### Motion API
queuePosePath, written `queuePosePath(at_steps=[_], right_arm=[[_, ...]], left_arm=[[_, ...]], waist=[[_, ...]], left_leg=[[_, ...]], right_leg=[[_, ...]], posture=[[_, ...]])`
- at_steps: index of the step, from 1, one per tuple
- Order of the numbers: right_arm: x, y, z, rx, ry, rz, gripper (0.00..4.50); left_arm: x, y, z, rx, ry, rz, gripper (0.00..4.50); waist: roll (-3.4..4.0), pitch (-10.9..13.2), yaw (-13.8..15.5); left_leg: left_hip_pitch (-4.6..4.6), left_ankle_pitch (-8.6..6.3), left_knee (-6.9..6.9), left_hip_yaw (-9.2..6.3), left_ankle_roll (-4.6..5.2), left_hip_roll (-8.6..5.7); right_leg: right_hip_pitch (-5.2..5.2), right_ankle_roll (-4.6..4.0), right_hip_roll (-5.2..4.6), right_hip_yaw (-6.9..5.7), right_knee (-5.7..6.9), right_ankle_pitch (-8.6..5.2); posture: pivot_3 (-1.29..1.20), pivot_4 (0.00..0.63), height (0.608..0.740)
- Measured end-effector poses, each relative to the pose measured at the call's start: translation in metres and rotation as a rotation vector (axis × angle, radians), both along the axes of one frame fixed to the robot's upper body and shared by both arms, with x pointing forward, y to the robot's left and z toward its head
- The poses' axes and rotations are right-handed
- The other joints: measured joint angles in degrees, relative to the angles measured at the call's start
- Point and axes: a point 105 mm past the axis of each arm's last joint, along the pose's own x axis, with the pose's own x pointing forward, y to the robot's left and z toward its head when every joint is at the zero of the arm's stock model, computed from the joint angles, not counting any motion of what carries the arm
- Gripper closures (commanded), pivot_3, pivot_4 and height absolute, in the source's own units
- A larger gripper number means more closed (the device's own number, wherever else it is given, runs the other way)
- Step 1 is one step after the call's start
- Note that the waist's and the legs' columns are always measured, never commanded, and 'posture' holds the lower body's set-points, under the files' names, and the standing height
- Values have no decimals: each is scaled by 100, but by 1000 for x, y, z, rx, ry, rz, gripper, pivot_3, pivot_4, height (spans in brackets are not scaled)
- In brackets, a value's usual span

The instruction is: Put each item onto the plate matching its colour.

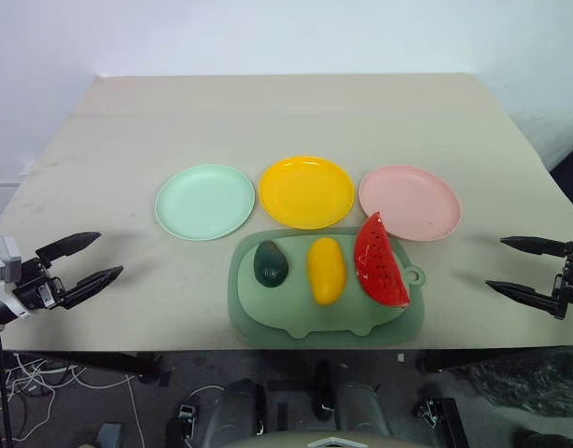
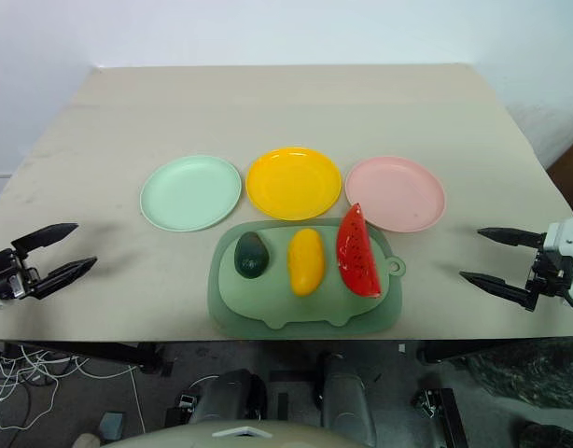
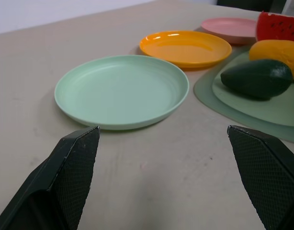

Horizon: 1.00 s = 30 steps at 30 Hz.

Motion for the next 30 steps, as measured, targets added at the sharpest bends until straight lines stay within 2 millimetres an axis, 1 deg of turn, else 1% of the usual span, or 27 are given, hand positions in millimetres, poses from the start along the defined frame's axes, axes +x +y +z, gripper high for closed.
queuePosePath(at_steps=[3, 7, 13, 18, 22, 25, 27, 30], right_arm=[[0, -3, -1, 3, 0, -6, 0], [-5, -8, -3, 6, 3, -8, 0], [-17, -19, 8, -13, 2, -11, 0], [-23, -20, 3, -4, 32, -4, 0], [-20, -17, 5, 0, 32, 4, 0], [-15, -11, 12, -1, 14, 19, 0], [-11, -9, 16, 0, 2, 20, 0], [-6, -1, 21, 3, -14, 26, 0]], left_arm=[[1, -4, -1, -9, -9, -4, 23], [1, -6, -8, -37, -4, 12, 23], [1, -6, -5, -29, -9, -1, 23], [-1, -3, -3, -10, -2, -18, 23], [-5, -3, -5, 3, -2, -27, 23], [-11, -3, -9, 17, 16, -31, 23], [-15, -8, -9, 34, 12, -46, 23], [-24, -21, -15, 56, 12, -80, 23]], waist=[[1, -1, -1], [1, 0, 6], [0, -1, 2], [1, -2, 0], [1, -2, -1], [3, -2, -5], [3, -2, -1], [4, -2, 11]], left_leg=[[1, 0, 0, 1, 0, 0], [0, 0, 1, 3, 0, 0], [1, 0, 1, 2, 0, 0], [1, 0, 1, 1, 0, 1], [2, 0, 0, -2, 0, 1], [1, 0, 0, -3, 0, 3], [1, -1, 1, -4, 0, 4], [0, -1, 1, -6, 0, 3]], right_leg=[[0, 0, 0, 1, 1, 0], [1, 0, 1, 0, 1, 0], [2, 0, 2, 0, 0, 0], [0, 0, 3, 2, 0, 0], [-1, 0, 3, 2, 0, 0], [-2, -1, 3, 3, 0, 0], [-2, -1, 1, 4, 0, 0], [-2, -1, -1, 4, 1, 0]], posture=[[0, 150, 733], [0, 150, 733], [0, 150, 733], [0, 150, 733], [0, 150, 733], [0, 150, 733], [0, 150, 733], [0, 150, 733]])
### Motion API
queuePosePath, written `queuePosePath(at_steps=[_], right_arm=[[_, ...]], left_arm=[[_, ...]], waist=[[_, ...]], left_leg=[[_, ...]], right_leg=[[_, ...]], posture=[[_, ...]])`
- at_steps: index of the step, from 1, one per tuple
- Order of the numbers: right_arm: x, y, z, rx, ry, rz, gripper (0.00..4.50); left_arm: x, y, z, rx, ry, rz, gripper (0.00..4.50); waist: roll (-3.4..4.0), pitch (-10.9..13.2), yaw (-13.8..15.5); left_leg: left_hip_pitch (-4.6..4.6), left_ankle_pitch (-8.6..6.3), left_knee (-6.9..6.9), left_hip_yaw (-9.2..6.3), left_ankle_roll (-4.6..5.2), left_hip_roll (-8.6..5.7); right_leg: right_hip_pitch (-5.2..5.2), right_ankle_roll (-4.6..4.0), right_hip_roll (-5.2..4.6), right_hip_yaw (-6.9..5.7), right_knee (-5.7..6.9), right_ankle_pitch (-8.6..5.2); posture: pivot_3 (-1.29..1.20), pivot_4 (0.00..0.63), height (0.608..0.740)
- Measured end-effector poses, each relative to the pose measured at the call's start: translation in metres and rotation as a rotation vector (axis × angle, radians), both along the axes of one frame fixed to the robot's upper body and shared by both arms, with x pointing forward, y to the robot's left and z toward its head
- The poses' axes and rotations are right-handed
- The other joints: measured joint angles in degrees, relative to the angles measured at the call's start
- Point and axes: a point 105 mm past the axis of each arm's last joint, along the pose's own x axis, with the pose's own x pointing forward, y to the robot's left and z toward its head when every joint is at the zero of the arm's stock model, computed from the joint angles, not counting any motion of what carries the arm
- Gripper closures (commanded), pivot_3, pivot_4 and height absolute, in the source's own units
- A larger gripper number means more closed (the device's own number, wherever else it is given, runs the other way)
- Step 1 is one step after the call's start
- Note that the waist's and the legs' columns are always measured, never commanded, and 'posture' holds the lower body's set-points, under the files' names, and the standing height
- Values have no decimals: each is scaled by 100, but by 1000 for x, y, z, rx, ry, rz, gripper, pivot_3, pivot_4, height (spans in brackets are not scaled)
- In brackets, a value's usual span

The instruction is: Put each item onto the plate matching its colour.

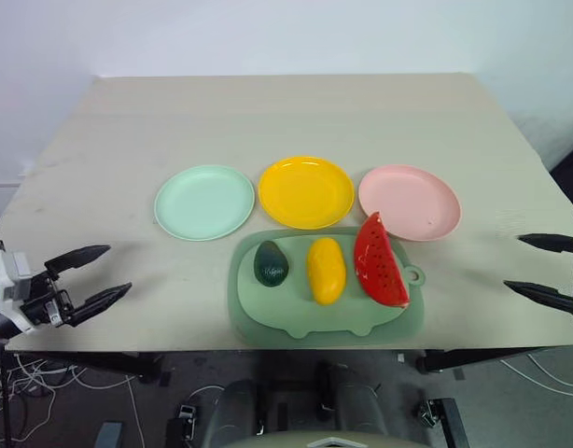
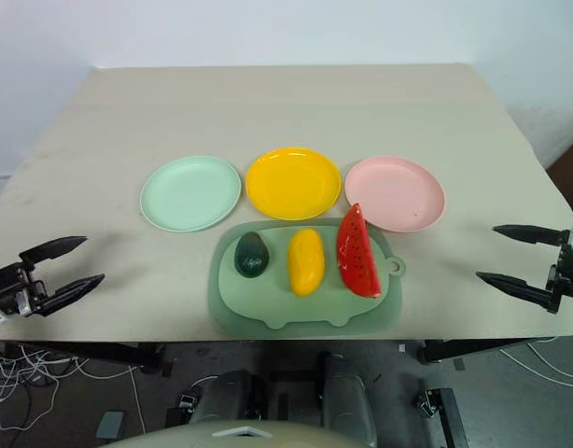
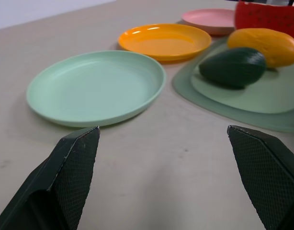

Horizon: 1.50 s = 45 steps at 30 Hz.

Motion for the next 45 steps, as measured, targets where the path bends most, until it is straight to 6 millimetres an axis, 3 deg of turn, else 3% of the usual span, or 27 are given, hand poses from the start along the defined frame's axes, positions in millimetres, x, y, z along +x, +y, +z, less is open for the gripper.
queuePosePath(at_steps=[7, 13, 16, 27, 31, 37, 45], right_arm=[[26, 53, 34, 113, -18, 76, 0], [32, 125, 48, 187, 211, 78, 0], [28, 145, 49, 167, 296, 55, 0], [38, 151, 20, -29, 427, -185, 0], [40, 154, 13, -37, 458, -229, 0], [43, 168, -16, -54, 535, -268, 0], [53, 180, -32, -94, 524, -324, 0]], left_arm=[[-9, -20, 5, 45, -36, -44, 23], [-13, -30, 5, 40, -59, -61, 23], [-12, -39, 4, 31, -70, -89, 23], [-3, -60, 0, -9, -92, -138, 23], [-2, -62, -2, -9, -92, -136, 23], [1, -67, -4, -25, -95, -138, 23], [3, -69, -6, -40, -102, -114, 23]], waist=[[4, -2, -2], [3, -2, 17], [1, -2, 75], [-2, -2, 122], [-4, -4, 119], [-4, -3, 115], [-4, -3, 113]], left_leg=[[-3, 0, 0, -6, 0, 1], [-17, 0, 1, -8, 0, 1], [-17, -3, 2, -6, 4, -1], [-21, -3, 1, -6, 5, -1], [-21, -3, 1, -6, 6, 0], [-23, -3, 2, -7, 6, 0], [-23, -3, 1, -8, 7, 0]], right_leg=[[-4, -7, 1, 0, 0, -4], [-18, -9, -1, 0, 2, -5], [-18, -24, -3, 0, -1, -14], [-19, -21, 7, 0, -4, -13], [-18, -18, 10, 0, -6, -11], [-19, -9, 10, 1, -5, -6], [-18, -9, 10, 0, -5, -6]], posture=[[0, 150, 733], [0, 150, 733], [0, 150, 733], [0, 150, 733], [0, 150, 733], [0, 150, 733], [0, 150, 733]])
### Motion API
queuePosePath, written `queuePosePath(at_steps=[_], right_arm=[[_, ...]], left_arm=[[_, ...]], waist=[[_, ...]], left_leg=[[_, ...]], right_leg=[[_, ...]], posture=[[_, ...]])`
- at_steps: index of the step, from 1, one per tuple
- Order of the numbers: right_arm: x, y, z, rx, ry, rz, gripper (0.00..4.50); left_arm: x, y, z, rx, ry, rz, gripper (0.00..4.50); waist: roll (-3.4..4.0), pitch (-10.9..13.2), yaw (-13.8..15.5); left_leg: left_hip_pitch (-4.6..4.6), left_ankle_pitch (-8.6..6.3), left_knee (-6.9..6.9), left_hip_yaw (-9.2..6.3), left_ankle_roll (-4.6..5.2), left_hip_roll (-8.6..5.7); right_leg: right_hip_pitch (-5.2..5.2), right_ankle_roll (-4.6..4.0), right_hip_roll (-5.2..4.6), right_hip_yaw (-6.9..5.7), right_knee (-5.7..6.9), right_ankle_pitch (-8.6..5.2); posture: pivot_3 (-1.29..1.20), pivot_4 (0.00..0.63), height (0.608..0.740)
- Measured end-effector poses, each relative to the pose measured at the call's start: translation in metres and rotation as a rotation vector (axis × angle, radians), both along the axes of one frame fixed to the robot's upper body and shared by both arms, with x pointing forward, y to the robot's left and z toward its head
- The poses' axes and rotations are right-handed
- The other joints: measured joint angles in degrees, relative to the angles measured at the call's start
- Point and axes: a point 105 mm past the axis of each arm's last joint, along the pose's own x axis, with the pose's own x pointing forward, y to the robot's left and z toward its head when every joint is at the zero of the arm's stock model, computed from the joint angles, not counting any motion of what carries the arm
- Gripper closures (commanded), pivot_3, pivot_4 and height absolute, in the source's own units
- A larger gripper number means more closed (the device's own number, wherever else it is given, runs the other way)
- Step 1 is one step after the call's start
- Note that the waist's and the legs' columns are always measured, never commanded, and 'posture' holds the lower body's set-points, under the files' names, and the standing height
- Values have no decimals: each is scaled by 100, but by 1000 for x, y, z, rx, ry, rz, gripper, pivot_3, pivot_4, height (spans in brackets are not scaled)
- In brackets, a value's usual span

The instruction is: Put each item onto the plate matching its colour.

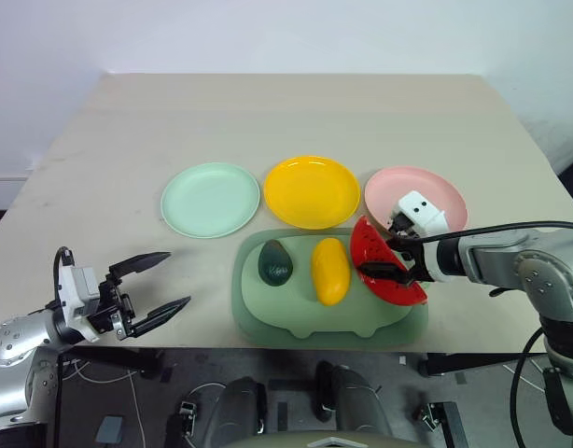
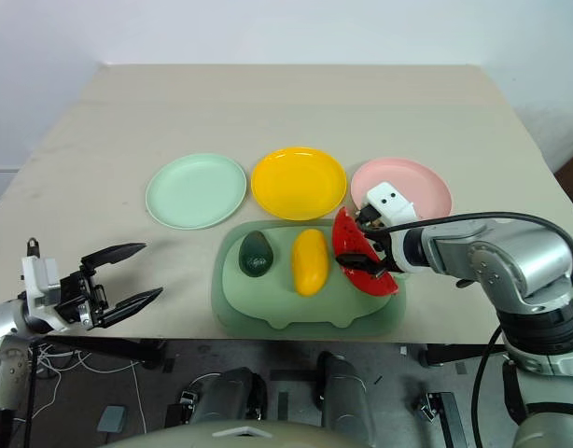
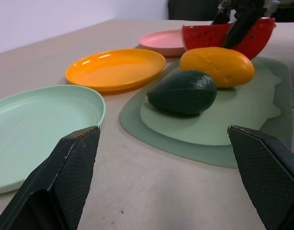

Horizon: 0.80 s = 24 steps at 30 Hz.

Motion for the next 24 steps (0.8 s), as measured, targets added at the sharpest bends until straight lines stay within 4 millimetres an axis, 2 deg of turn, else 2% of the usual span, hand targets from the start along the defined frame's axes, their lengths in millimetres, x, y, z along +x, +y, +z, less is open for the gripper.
queuePosePath(at_steps=[7, 10, 12, 14, 21, 24], right_arm=[[4, 1, -6, -59, -9, -4, 0], [3, 2, -8, -76, -12, 6, 586], [3, 3, -9, -77, -8, 16, 1163], [2, 4, -10, -81, -7, 22, 1449], [9, 0, -7, -47, 21, 5, 1468], [27, -10, 17, 23, -3, -56, 1468]], left_arm=[[1, -1, 0, -11, -7, 11, 23], [1, 0, 0, -10, -9, 12, 0], [1, 0, 0, -10, -11, 12, 0], [2, -1, 1, -10, -16, 13, 0], [6, -2, 5, -4, -40, 15, 0], [8, 0, 4, -6, -37, 21, 0]], waist=[[-4, -3, -15], [-19, -12, -35], [-32, -19, -42], [-45, -27, -43], [-53, -32, -38], [-44, -26, -41]], left_leg=[[2, 0, 0, -1, 0, 1], [5, 0, -1, -1, 0, 4], [7, 0, 0, -2, 0, 5], [9, 0, 0, -3, 0, 7], [1, 0, 0, -2, 0, 7], [-6, 0, -2, 1, 0, 2]], right_leg=[[0, 0, 3, 0, 0, -1], [2, -1, 4, -1, 0, -1], [4, -12, 5, -1, 0, -8], [5, -15, 4, -1, 0, -10], [-1, -16, 3, -1, 0, -10], [-8, -11, 4, 0, 1, -6]], posture=[[0, 150, 733], [0, 150, 733], [0, 150, 733], [0, 150, 733], [0, 150, 733], [0, 150, 733]])
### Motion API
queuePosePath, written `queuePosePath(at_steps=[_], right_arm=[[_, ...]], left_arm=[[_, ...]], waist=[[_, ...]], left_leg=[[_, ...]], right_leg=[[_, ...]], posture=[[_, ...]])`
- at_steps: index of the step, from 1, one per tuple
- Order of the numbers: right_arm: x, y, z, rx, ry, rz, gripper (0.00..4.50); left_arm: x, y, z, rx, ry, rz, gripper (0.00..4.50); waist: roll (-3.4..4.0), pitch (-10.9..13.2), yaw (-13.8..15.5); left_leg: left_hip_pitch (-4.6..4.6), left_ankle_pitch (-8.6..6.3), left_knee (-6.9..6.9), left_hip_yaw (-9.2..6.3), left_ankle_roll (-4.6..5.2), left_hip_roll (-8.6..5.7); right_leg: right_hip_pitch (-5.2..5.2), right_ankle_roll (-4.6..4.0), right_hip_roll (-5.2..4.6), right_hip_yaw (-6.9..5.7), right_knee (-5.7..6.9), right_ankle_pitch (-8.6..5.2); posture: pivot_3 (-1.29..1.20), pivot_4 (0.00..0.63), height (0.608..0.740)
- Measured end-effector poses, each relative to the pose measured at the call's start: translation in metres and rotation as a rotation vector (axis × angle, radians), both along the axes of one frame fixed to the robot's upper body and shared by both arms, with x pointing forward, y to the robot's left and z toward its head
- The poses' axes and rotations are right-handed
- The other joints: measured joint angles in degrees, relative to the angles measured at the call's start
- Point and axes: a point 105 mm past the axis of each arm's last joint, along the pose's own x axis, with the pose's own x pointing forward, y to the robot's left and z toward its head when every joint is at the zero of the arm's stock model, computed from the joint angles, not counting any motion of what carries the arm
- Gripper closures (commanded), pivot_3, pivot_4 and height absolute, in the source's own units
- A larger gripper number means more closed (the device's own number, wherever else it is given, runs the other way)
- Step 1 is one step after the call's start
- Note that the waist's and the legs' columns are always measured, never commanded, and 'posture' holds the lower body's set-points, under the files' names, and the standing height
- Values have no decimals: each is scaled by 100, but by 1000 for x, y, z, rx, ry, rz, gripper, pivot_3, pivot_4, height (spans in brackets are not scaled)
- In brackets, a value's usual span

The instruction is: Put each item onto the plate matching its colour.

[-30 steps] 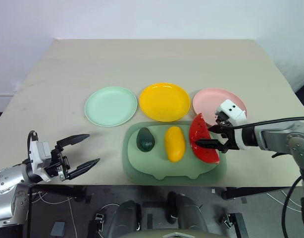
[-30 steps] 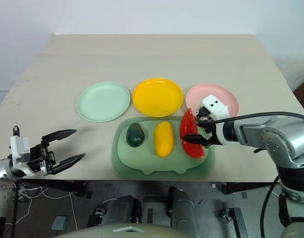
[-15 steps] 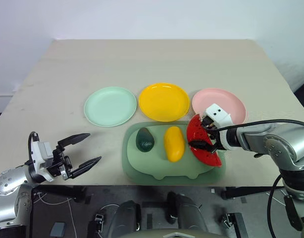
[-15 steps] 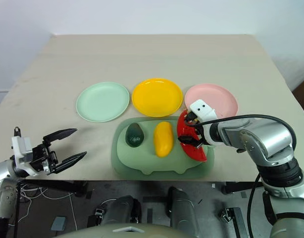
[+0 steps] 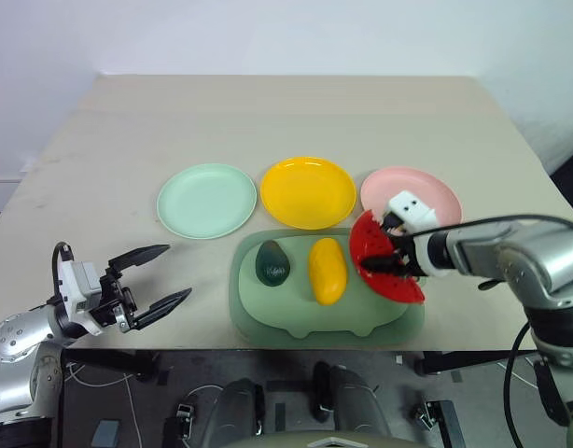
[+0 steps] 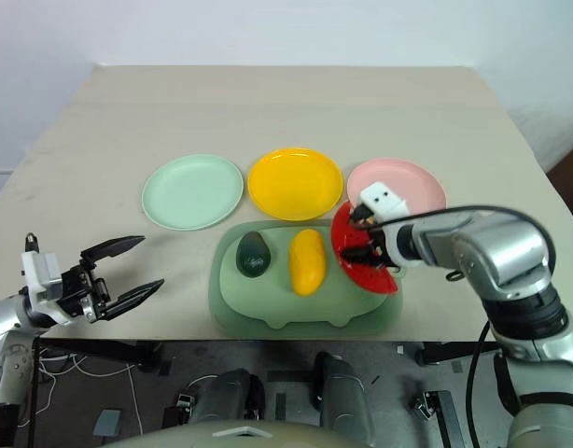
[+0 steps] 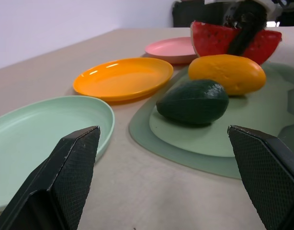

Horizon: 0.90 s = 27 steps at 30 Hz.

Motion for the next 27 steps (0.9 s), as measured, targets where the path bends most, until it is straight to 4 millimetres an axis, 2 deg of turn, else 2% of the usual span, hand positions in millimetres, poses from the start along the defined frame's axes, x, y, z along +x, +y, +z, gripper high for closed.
queuePosePath(at_steps=[4, 6, 13, 18, 22, 27], right_arm=[[25, -15, 42, 92, -90, -93, 1468], [35, -22, 48, 104, -113, -134, 1468], [69, -65, 21, -7, -125, -300, 1468], [84, -79, 8, -49, -138, -342, 1468], [87, -84, 0, -68, -122, -339, 137], [89, -81, 8, -67, -143, -304, 47]], left_arm=[[2, -2, 0, 3, -1, -6, 0], [3, -2, -1, 1, 1, -6, 0], [6, -5, 0, -3, -4, -14, 0], [6, -6, 0, -5, -3, -18, 0], [6, -6, 0, -5, -3, -18, 0], [6, -6, -1, -4, -1, -20, 0]], waist=[[0, 0, -1], [-1, 0, 3], [4, 2, -9], [5, 3, -99], [14, 8, -110], [17, 10, -110]], left_leg=[[-2, 0, -4, 0, 0, 0], [-2, -1, -4, 1, 1, -1], [-3, -1, -5, 8, 2, -4], [-2, -1, -7, 7, 2, -2], [-3, -1, -7, 8, 2, -1], [-3, -1, -8, 7, 2, 2]], right_leg=[[-2, 6, 2, -1, -1, 4], [-1, 5, 1, -2, -1, 3], [-3, 7, 0, -1, -1, 4], [-3, 7, 1, -1, 1, 4], [-5, 7, 0, -1, 1, 5], [-5, 7, -1, -1, 2, 5]], posture=[[0, 150, 733], [0, 150, 733], [0, 150, 733], [0, 150, 733], [0, 150, 733], [0, 150, 733]])
